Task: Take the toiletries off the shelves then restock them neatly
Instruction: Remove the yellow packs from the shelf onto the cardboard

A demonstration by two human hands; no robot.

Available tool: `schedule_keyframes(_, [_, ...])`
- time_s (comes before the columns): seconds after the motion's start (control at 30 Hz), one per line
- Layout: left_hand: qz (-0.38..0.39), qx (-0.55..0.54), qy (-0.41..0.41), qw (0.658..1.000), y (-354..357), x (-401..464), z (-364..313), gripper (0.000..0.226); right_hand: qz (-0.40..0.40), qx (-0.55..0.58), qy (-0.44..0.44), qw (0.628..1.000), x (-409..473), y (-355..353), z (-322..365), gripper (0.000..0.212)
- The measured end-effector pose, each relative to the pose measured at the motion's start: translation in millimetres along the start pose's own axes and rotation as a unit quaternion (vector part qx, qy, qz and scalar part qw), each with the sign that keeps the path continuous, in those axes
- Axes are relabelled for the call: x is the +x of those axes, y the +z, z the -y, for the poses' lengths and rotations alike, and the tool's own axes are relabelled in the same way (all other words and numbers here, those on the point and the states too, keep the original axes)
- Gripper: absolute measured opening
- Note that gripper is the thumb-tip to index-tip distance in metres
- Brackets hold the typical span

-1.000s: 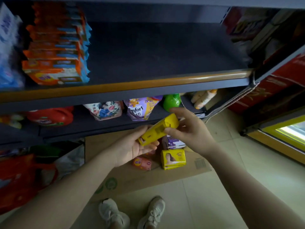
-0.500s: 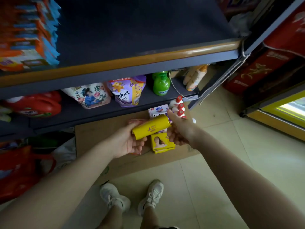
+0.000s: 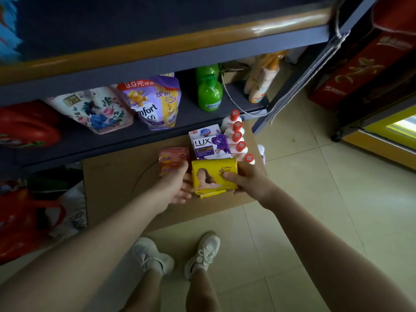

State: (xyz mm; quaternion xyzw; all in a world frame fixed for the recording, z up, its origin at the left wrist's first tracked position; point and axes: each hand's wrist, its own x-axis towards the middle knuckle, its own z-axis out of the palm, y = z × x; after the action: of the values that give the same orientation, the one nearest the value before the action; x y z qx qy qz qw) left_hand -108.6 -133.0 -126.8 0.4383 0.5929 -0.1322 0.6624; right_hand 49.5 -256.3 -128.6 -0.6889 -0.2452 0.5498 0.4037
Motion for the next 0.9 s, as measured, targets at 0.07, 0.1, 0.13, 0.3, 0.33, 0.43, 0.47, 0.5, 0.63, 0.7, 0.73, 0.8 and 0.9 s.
schedule_keyframes(0.07, [-0.056,0.022,0.057,0.997,-1,18,10,0.049,-0.029,0.036,0.06,0.997,12,5,-18,0.017])
schedule_keyframes(0.1, [-0.057,0.021,0.069,0.996,-2,27,15,0.046,-0.036,0.047,0.087,0.994,19,7,-26,0.016])
schedule_keyframes(0.13, [-0.052,0.013,0.071,0.996,-2,34,22,0.044,-0.041,0.054,0.109,0.992,25,9,-34,0.016])
schedule_keyframes(0.3, [-0.016,-0.096,0.061,0.993,12,49,35,0.042,-0.119,-0.064,0.09,0.987,36,18,-55,0.014])
schedule_keyframes(0.33, [-0.015,-0.115,0.064,0.991,15,49,36,0.041,-0.144,-0.11,0.077,0.98,37,20,-55,0.018])
schedule_keyframes(0.43, [-0.016,-0.134,0.071,0.988,17,46,40,0.041,-0.166,-0.199,0.052,0.964,38,25,-52,0.043])
schedule_keyframes(0.47, [-0.01,-0.129,0.071,0.989,16,44,40,0.041,-0.164,-0.218,0.047,0.961,39,26,-50,0.045])
schedule_keyframes(0.5, [-0.005,-0.121,0.07,0.99,15,42,40,0.039,-0.165,-0.236,0.043,0.957,38,27,-47,0.046])
schedule_keyframes(0.63, [-0.043,-0.026,0.106,0.993,3,32,37,0.03,-0.193,-0.294,0.022,0.936,28,27,-28,0.04])
schedule_keyframes(0.7, [-0.085,0.003,0.133,0.988,-6,20,30,0.027,-0.185,-0.303,-0.014,0.935,20,27,-13,0.028])
schedule_keyframes(0.73, [-0.09,-0.005,0.146,0.985,-12,11,25,0.024,-0.17,-0.302,-0.035,0.937,17,28,-2,0.022])
schedule_keyframes(0.8, [-0.088,-0.046,0.166,0.981,-25,-10,16,0.016,-0.131,-0.303,-0.069,0.941,14,35,23,0.013])
schedule_keyframes(0.9, [-0.137,-0.05,0.225,0.963,-57,-47,12,0.017,-0.085,-0.294,-0.099,0.947,14,57,73,0.006])
